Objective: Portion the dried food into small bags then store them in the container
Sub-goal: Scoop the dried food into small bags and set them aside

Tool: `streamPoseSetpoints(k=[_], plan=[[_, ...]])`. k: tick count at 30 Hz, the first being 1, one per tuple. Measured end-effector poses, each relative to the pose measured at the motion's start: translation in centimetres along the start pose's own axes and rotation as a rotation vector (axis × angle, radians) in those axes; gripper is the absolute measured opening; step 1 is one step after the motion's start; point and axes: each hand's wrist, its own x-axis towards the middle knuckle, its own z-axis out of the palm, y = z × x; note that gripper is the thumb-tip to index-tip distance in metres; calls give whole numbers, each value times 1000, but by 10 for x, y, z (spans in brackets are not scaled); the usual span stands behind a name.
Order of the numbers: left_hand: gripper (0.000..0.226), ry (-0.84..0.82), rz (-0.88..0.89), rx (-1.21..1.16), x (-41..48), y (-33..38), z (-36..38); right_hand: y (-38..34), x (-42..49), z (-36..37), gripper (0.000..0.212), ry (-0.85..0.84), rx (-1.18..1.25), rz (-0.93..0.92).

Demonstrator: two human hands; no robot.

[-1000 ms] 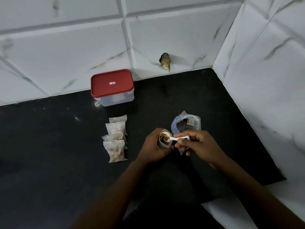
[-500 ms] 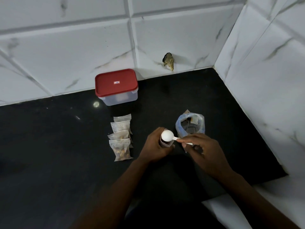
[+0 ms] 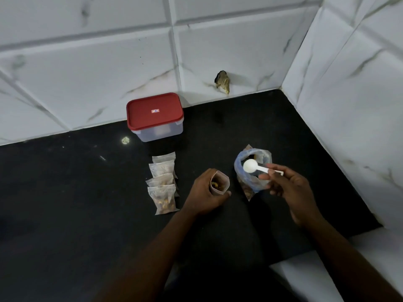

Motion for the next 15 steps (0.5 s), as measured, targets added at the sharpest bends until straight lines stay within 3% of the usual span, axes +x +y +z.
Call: streamPoseSetpoints(k=[4, 8, 15], plan=[[36, 1, 4, 3, -1, 0, 1, 7, 18, -14, 15, 64, -214, -53], [34, -4, 8, 0, -3, 1, 2, 18, 38, -17, 15, 14, -487, -150], [34, -20, 13, -11, -6, 4, 4, 29, 36, -4, 38, -78, -912, -328]])
